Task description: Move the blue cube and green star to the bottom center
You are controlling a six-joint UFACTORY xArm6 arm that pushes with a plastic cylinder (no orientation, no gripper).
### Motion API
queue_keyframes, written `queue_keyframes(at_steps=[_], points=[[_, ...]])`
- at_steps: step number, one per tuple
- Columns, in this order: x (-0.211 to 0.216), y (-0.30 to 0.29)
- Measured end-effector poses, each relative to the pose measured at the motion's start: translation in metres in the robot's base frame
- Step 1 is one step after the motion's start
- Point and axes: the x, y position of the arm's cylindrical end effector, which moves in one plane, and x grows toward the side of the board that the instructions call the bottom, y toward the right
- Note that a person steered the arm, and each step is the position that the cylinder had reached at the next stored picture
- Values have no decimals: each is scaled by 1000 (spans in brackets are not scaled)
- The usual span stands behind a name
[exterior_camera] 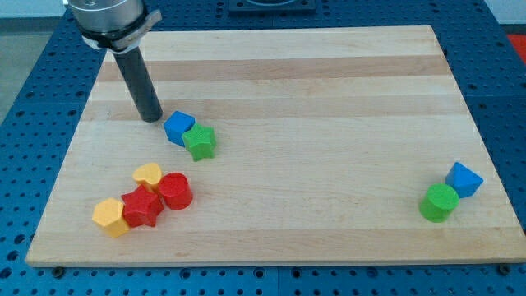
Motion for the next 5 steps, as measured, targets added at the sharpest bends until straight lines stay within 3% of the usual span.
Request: queue_keyframes(at_steps=[4, 5], points=[[109, 135], [115, 140]])
